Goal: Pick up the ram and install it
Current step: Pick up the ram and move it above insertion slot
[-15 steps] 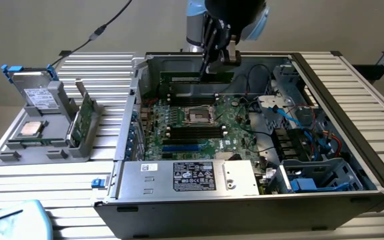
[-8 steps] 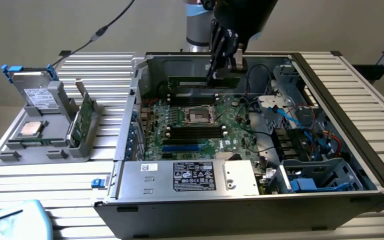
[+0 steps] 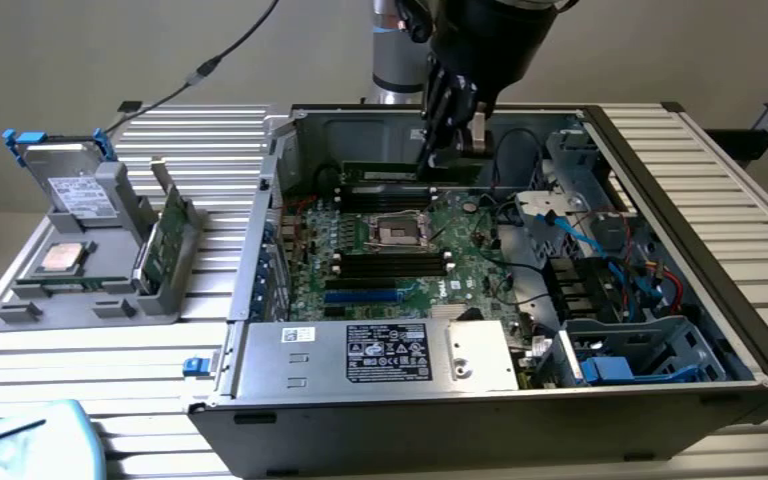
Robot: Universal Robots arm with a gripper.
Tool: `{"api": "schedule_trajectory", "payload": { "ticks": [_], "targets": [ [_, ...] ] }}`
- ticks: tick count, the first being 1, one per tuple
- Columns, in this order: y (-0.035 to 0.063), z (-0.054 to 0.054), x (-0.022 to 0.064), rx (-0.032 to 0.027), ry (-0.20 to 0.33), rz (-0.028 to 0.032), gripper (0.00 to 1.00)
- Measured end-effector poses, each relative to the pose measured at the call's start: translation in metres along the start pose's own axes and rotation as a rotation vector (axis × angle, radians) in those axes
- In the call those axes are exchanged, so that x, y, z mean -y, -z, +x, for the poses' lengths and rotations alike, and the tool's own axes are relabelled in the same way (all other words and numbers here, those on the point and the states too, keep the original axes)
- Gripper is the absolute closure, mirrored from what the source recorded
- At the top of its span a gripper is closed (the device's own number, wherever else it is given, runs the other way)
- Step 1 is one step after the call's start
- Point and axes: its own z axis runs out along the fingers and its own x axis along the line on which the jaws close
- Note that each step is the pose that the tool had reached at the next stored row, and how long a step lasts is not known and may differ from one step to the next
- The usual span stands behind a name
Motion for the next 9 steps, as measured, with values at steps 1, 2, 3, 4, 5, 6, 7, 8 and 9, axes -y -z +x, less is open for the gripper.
{"api": "schedule_trajectory", "payload": {
  "ticks": [1,2,3,4,5,6,7,8,9],
  "targets": [
    [-0.0015,-0.001,0.0004,-0.0012,-0.001,-0.0003,0.86],
    [-0.0029,-0.002,0.0008,-0.0031,-0.001,-0.0009,0.86],
    [-0.0043,-0.003,0.0012,-0.0049,-0.002,-0.0014,0.86],
    [-0.0057,-0.005,0.0016,-0.0068,-0.002,-0.0021,0.86],
    [-0.0071,-0.006,0.0019,-0.0084,-0.003,-0.0028,0.86],
    [-0.0085,-0.007,0.0022,-0.0103,-0.003,-0.0035,0.86],
    [-0.0098,-0.008,0.0026,-0.0132,-0.004,-0.0040,0.86],
    [-0.0110,-0.010,0.0029,-0.0171,-0.004,-0.0045,0.86],
    [-0.0122,-0.012,0.0033,-0.0217,-0.005,-0.0049,0.86]
  ]
}}
